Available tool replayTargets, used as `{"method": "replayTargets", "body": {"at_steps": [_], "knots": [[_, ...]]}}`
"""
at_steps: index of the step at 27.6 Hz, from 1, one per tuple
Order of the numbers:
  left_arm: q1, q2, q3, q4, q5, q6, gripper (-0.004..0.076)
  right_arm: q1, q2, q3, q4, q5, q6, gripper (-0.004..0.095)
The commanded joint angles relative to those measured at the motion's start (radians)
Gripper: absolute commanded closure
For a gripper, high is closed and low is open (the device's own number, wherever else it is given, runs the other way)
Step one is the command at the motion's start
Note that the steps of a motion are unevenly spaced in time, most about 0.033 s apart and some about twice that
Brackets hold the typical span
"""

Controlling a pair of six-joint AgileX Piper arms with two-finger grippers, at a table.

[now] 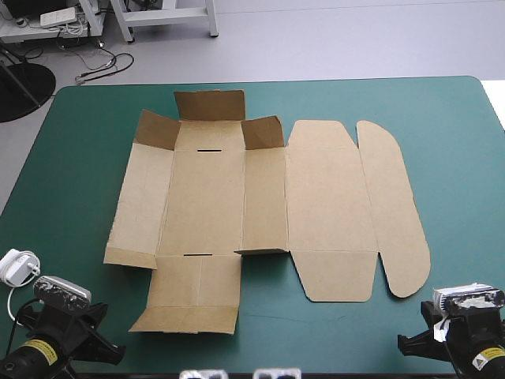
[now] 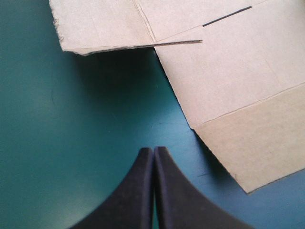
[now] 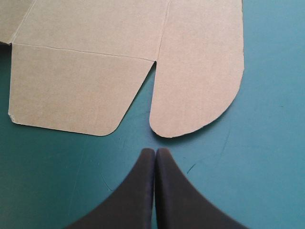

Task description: Fold the box

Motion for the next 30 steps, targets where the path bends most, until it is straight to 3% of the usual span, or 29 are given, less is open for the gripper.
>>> {"method": "replayTargets", "body": {"at_steps": [1, 7, 13, 19, 24, 30], "knots": [[-0.003, 0.014, -0.023, -0.012, -0.052, 0.003, 0.0734, 0.003, 0.014, -0.027, 0.011, -0.056, -0.008, 0.0923], [-0.003, 0.025, -0.09, -0.031, -0.049, -0.009, 0.0734, 0.003, 0.014, -0.027, 0.011, -0.056, -0.008, 0.0923], [-0.003, 0.128, -0.301, -0.101, -0.039, -0.037, 0.0734, 0.003, 0.014, -0.027, 0.011, -0.056, -0.008, 0.0923], [-0.003, 0.323, -0.556, -0.168, -0.012, 0.055, 0.0734, 0.003, 0.014, -0.027, 0.011, -0.056, -0.008, 0.0923], [-0.003, 0.49, -0.647, -0.116, -0.027, 0.054, 0.0734, 0.003, 0.014, -0.027, 0.011, -0.056, -0.008, 0.0923], [-0.002, 0.751, -0.715, 0.067, -0.12, -0.074, 0.0733, 0.003, 0.014, -0.027, 0.011, -0.056, -0.006, 0.0923]]}}
